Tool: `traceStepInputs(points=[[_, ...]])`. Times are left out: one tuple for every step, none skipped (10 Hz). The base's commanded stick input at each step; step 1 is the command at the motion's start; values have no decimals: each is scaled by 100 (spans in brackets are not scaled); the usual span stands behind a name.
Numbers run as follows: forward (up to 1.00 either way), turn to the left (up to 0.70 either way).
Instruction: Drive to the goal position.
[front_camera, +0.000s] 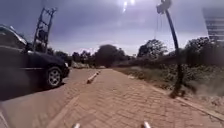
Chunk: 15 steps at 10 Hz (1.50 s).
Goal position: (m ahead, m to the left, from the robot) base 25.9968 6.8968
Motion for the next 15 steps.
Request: traceStepInputs(points=[[70,0],[70,0],[70,0],[70,0],[70,0],[70,0],[70,0],[70,0],[70,0],[70,-10],[70,-27],[70,-35],[70,-35],[70,-28],[70,-12]])
